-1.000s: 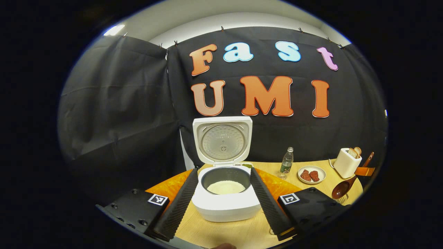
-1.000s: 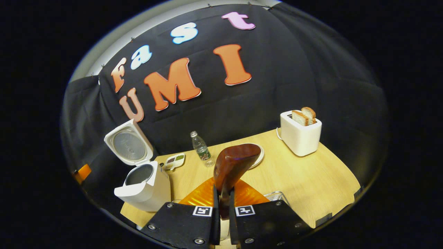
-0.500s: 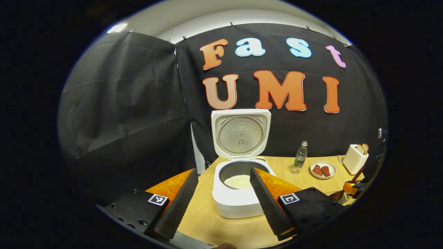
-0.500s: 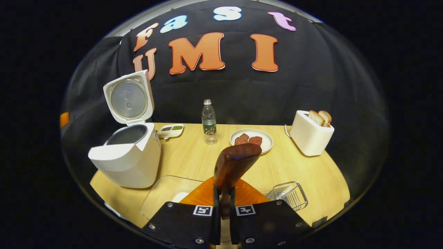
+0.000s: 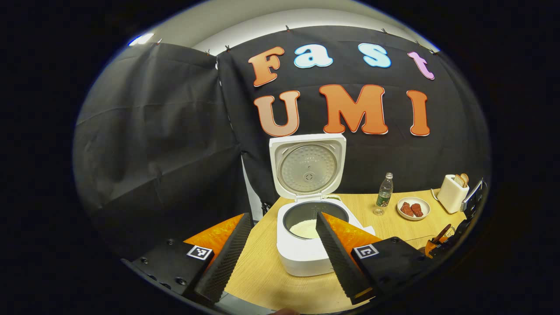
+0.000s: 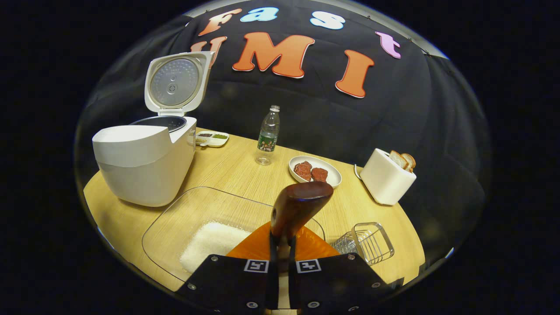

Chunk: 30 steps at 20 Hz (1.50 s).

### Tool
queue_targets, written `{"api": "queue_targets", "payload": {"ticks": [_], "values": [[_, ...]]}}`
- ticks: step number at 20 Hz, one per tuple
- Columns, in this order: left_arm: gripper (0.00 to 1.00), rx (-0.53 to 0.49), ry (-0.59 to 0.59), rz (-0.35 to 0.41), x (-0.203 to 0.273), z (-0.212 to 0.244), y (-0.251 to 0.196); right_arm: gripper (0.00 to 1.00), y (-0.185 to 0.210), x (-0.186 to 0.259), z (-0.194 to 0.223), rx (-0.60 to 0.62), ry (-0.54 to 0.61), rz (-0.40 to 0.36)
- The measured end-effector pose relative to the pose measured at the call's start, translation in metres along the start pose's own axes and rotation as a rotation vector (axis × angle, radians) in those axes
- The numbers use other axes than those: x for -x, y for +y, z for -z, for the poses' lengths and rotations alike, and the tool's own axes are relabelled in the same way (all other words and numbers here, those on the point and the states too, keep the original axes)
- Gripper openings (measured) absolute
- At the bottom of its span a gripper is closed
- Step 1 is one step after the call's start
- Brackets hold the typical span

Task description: Close the left gripper, press the button to open the rice cooker; take a wooden spoon from the chopstick holder with the right hand, scoop a spoonful of rice and pour it into the rice cooker, then put the wooden spoon back into the chopstick holder.

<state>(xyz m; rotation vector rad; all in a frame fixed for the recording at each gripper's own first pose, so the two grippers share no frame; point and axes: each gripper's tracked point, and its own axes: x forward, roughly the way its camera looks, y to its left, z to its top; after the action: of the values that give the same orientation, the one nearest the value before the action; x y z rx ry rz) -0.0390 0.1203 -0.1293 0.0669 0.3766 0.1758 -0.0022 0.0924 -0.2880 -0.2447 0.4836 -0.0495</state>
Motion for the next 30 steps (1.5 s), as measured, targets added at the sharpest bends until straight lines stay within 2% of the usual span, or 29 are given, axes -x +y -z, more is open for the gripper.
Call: {"api": "queue_targets", "payload": {"ticks": [1,4,6,7,8,11,13,16,19,20,23,25,26,28,30], "values": [[0.97,-0.009,0.000,0.006,-0.001,0.000,-0.002,0.08,0.002,0.001,0.000,-0.047,-0.001,-0.004],[1.00,-0.013,0.003,0.023,-0.004,0.000,-0.005,0.08,0.028,0.004,0.003,-0.243,0.039,-0.091],[0.97,-0.013,0.011,0.026,-0.006,0.002,-0.003,0.09,0.038,0.004,0.002,-0.304,0.058,-0.116],[1.00,-0.011,0.015,0.027,-0.008,0.004,-0.002,0.08,0.044,0.003,-0.001,-0.343,0.066,-0.130],[0.97,-0.009,0.017,0.024,-0.008,0.005,0.000,0.09,0.053,0.003,0.002,-0.391,0.096,-0.159],[1.00,-0.001,0.023,0.012,-0.008,0.008,0.010,0.08,0.072,0.000,0.006,-0.539,0.183,-0.212],[1.00,0.004,0.027,0.002,-0.007,0.010,0.018,0.09,0.071,-0.006,0.007,-0.614,0.232,-0.205],[0.97,0.008,0.032,-0.013,-0.006,0.014,0.028,0.09,0.061,-0.011,0.021,-0.820,0.341,-0.203],[1.00,0.016,0.035,-0.011,-0.008,0.016,0.029,0.08,0.059,-0.017,0.033,-1.014,0.412,-0.248],[0.97,0.018,0.036,-0.010,-0.007,0.016,0.029,0.08,0.057,-0.016,0.035,-1.063,0.420,-0.267],[1.00,0.020,0.036,0.001,-0.008,0.016,0.023,0.08,0.051,-0.017,0.035,-1.155,0.430,-0.319],[0.97,0.018,0.027,0.009,-0.010,0.011,0.017,0.08,0.044,-0.016,0.030,-1.198,0.420,-0.355],[1.00,0.017,0.022,0.012,-0.008,0.010,0.015,0.08,0.039,-0.015,0.028,-1.222,0.412,-0.367],[0.97,0.011,0.014,0.021,-0.006,0.007,0.008,0.08,0.024,-0.014,0.019,-1.278,0.386,-0.383],[1.00,0.004,0.003,0.025,-0.005,0.003,0.005,0.08,0.005,-0.014,0.008,-1.336,0.356,-0.402]]}}
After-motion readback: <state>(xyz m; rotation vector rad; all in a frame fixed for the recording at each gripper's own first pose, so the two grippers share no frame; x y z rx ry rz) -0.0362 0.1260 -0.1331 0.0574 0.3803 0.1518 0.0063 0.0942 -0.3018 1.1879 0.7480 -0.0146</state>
